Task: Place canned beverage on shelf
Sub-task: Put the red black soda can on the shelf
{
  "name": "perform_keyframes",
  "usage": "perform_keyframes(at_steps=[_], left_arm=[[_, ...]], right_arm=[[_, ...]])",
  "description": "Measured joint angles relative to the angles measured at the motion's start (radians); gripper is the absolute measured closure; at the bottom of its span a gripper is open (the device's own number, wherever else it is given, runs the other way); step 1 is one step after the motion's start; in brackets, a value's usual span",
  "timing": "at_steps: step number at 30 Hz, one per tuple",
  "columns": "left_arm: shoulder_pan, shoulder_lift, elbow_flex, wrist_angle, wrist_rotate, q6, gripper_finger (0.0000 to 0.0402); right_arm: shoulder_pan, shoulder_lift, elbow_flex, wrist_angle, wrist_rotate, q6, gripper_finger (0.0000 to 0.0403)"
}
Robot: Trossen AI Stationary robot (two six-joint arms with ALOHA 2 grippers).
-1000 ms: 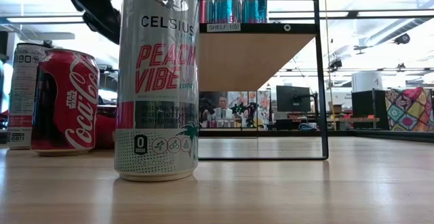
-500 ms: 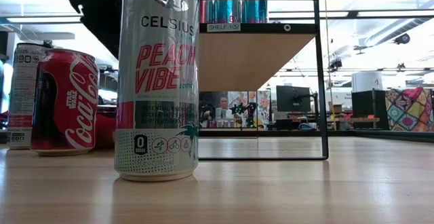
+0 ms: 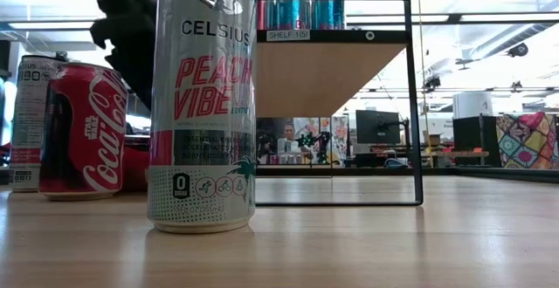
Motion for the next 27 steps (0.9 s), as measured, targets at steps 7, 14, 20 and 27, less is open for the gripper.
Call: perform_keyframes(at_steps=[7,14,20,27], left_arm=[[0.000,0.020,-0.006,-0.009,-0.003,-0.010,0.0080],[-0.010,0.018,-0.009,-0.051,0.004,-0.083,0.0080],[-0.025,0.017,-0.016,-0.060,0.004,-0.098,0.0080],[-0.027,-0.005,-0.018,-0.068,-0.006,-0.098,0.0080]], right_arm=[[0.000,0.000,0.000,0.000,0.000,0.000,0.0394],[0.000,0.000,0.000,0.000,0.000,0.009,0.0394],[0.000,0.000,0.000,0.000,0.000,0.008,0.0394],[0.000,0.000,0.000,0.000,0.000,0.008,0.0394]])
